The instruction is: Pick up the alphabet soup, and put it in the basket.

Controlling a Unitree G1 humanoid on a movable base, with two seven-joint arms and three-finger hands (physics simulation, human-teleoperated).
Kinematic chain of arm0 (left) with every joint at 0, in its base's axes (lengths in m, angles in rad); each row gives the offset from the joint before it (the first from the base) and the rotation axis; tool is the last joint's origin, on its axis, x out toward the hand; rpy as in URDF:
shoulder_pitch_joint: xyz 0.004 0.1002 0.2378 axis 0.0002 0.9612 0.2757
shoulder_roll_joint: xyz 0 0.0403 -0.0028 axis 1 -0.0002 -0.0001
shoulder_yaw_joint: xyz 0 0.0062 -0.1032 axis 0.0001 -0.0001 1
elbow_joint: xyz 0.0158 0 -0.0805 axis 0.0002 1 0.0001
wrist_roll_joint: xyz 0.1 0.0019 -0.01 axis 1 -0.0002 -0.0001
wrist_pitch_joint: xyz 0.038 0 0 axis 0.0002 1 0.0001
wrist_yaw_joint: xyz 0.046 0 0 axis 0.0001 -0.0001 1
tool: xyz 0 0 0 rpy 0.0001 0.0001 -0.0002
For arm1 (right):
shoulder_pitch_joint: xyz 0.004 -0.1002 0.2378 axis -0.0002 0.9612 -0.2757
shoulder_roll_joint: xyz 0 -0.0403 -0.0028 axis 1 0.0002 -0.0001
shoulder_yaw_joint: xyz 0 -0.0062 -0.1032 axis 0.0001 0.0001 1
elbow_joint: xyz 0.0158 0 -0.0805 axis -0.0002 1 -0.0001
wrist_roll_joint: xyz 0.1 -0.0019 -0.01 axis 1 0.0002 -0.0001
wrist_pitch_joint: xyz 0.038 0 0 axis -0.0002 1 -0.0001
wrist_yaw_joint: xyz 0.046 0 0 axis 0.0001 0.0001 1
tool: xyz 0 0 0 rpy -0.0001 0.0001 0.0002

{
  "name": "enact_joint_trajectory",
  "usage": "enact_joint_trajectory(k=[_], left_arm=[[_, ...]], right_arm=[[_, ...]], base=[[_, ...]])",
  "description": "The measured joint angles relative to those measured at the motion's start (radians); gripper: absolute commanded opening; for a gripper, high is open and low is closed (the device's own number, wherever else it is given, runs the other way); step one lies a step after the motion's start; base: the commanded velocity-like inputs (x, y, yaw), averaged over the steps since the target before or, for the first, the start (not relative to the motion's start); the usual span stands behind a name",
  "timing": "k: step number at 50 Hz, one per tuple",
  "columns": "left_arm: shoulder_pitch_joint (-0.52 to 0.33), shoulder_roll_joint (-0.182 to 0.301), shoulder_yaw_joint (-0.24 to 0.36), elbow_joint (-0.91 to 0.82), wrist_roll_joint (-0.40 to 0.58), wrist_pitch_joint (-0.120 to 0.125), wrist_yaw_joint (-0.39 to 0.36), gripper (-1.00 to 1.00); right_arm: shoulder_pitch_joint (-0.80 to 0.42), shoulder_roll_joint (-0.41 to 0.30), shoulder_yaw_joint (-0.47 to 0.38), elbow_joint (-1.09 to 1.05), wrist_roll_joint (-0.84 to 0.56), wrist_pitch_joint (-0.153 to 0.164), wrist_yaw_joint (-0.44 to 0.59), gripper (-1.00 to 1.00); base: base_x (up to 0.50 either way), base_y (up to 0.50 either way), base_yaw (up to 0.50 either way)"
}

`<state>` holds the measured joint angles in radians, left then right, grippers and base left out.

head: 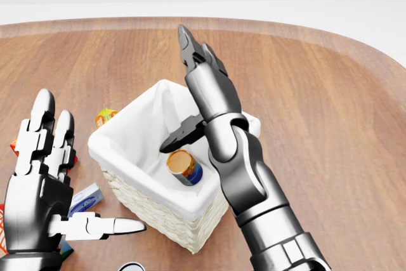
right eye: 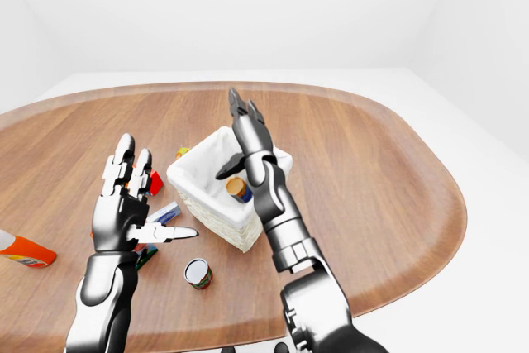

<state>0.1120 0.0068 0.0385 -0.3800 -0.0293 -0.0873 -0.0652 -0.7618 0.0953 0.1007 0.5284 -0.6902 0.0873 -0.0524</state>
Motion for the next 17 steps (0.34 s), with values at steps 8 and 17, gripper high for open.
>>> enact_joint_trajectory(k=[8, 17], left_arm=[[0.000, 0.000, 0.000, 0.001, 0.000, 0.000, 0.000, 1.00], [-0.001, 0.000, 0.000, 0.002, 0.001, 0.000, 0.000, 1.00]], right_arm=[[-0.022, -0.005, -0.009, -0.070, 0.025, 0.000, -0.025, 1.00], [-0.036, -0.007, -0.012, -0.165, 0.044, 0.000, -0.035, 1.00]], base=[[0.00, 0.00, 0.00], [0.00, 0.00, 0.00]])
